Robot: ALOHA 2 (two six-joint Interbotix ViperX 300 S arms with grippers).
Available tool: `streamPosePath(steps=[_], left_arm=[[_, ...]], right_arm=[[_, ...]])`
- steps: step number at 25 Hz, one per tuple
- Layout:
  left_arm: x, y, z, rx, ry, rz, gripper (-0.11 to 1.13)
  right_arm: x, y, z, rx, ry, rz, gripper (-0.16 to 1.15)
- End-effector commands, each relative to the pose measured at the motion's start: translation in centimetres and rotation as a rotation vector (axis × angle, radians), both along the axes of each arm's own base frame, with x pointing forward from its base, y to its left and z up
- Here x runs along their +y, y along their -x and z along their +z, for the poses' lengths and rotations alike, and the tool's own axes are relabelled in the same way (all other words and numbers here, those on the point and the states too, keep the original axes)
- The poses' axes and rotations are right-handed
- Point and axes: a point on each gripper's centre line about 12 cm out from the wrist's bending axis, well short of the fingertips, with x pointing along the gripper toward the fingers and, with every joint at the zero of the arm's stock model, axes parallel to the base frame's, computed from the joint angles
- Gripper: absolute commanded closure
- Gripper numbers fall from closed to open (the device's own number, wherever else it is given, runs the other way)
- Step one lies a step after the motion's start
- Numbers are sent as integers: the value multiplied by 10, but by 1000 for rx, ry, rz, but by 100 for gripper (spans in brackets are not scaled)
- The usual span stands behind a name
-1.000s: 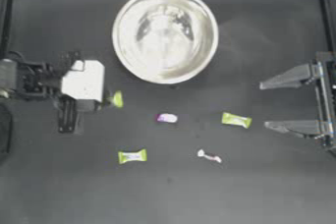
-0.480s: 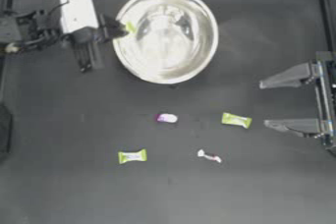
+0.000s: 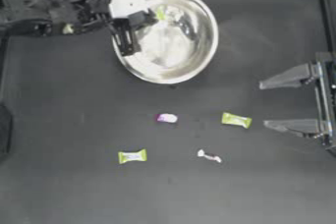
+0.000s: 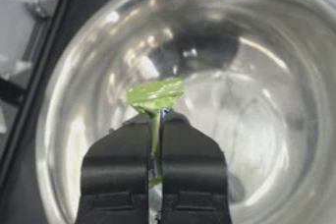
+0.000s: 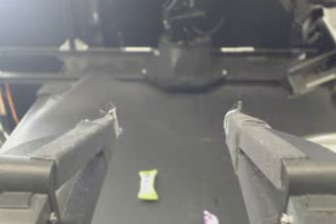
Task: Put candies in bowl
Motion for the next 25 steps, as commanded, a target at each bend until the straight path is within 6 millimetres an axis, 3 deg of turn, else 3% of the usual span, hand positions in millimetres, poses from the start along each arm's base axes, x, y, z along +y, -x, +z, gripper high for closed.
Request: streamPosePath(steps=[1,4,7,9,12,14,19,25], left_arm=[[9,-10,14,-39,-27,4,92],[13,-16,6,-22,-20,3,90],[15,-18,1,-13,-14,5,76],[15,-19,1,-17,-13,4,54],[14,-18,5,-36,-3,15,11],[13,-18,8,-43,6,21,-6],[3,-16,22,-68,-3,6,9],[-32,-2,60,-118,-28,-49,11]], right_arm=[[-1,-2,3,-9,5,-4,2],[-1,-1,2,-8,3,-6,2],[-2,0,1,-6,2,-8,2],[-1,0,1,-8,3,-6,2],[-2,0,2,-9,2,-8,2],[-2,0,1,-8,2,-8,2],[-2,0,1,-6,-1,-12,2],[-3,0,0,0,-3,-17,2]])
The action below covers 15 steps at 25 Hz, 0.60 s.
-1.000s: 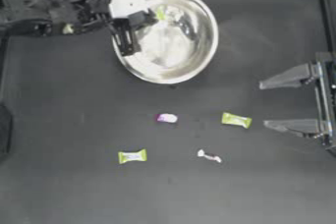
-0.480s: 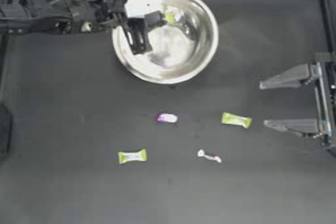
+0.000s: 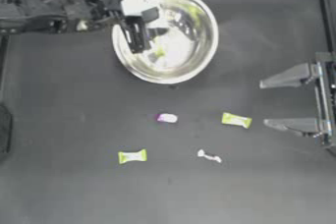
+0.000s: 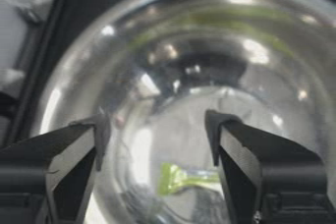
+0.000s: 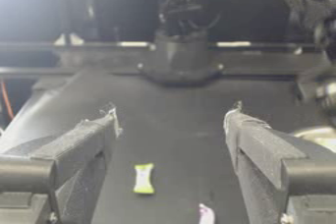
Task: Put candies in bowl
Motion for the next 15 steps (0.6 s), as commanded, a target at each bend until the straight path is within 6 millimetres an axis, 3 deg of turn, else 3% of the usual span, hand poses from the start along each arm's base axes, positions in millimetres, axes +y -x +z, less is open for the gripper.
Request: streamPosePath(steps=[1,8,15], left_arm=[[-27,16,56,-106,-52,-38,12],[-97,65,101,-229,-38,-134,14],[-155,124,109,-345,6,-239,14]], right_arm=[[-1,-2,4,-9,-4,-3,2],[-1,-1,4,-8,-5,-7,2],[-4,-1,3,6,-9,-20,2]])
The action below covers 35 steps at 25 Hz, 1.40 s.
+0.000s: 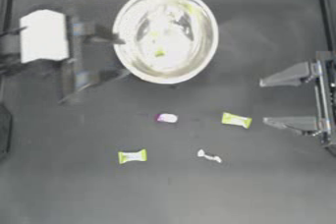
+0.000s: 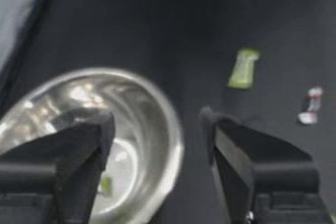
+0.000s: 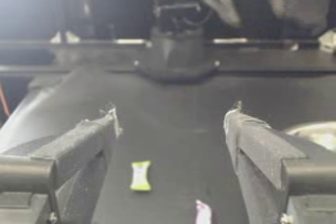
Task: Put candies in bowl
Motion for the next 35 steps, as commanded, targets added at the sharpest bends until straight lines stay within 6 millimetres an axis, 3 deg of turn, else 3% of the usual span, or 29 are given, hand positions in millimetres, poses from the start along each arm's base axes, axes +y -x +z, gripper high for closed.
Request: streamPosePath(steps=[1,8,12,18,26,35], left_arm=[[-20,28,7,-75,13,-39,14],[-45,66,-14,-149,58,-100,14],[-52,71,-22,-154,57,-129,14],[-52,73,-35,-130,77,-124,14],[-52,73,-37,-135,91,-119,14],[-52,74,-36,-136,91,-119,14]], right_arm=[[-2,-2,4,1,-6,-9,2],[-9,-4,3,90,-40,-42,2],[-17,-6,4,196,-74,-79,2],[-42,-9,-6,516,-160,-182,2],[-56,-34,-42,870,-204,-192,2],[-52,-68,-85,1057,-212,-146,2]])
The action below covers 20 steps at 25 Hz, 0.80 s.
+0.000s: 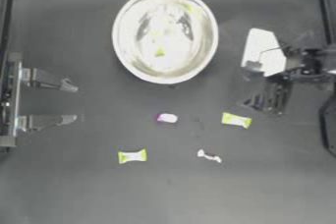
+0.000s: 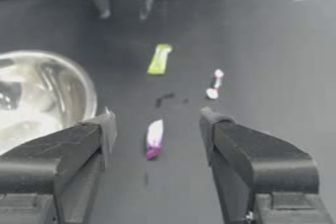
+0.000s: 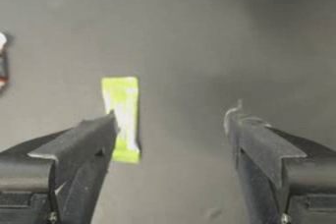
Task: Put candies in bowl
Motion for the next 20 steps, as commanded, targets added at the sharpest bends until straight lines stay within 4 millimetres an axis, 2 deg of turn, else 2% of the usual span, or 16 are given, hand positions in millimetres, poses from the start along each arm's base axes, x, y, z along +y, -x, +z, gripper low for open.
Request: streamPosePath(steps=[1,13,20], left_arm=[[1,-1,4,-15,1,4,14],[1,0,2,-12,12,6,14],[1,0,0,-7,16,7,14]], right_arm=[[6,-17,-2,20,-3,37,2],[7,-37,-42,161,-15,75,2],[19,-40,-53,193,-39,91,3]])
